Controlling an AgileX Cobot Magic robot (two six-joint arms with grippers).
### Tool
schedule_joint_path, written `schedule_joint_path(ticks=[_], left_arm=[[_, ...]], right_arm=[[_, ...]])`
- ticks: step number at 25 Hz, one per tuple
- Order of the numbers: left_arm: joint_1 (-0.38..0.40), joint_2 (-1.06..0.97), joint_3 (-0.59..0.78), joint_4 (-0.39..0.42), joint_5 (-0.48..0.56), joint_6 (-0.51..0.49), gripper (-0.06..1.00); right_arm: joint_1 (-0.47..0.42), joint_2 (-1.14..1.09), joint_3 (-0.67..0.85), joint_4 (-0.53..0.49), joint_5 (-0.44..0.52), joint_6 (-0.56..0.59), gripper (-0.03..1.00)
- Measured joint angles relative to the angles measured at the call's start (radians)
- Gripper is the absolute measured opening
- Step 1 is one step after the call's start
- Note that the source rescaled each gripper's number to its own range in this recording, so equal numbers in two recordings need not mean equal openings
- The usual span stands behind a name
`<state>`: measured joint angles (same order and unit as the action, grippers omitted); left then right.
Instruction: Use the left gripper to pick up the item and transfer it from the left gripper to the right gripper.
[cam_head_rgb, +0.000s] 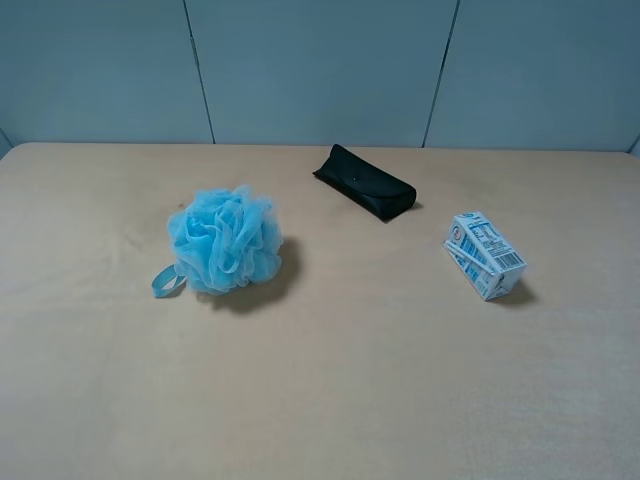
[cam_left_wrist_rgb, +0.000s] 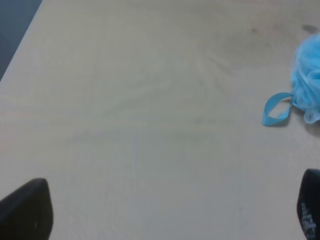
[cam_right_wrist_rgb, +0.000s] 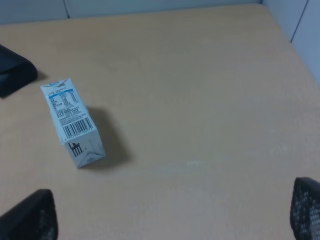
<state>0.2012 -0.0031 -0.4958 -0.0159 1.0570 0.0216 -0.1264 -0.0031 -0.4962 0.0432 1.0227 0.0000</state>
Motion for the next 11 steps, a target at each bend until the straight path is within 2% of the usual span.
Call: schedule_joint_path(ticks=[11], left_arm=[[0.0,0.0,0.0,0.0,0.0,0.0,0.97]], right_arm=[[0.0,0.0,0.0,0.0,0.0,0.0,1.0]])
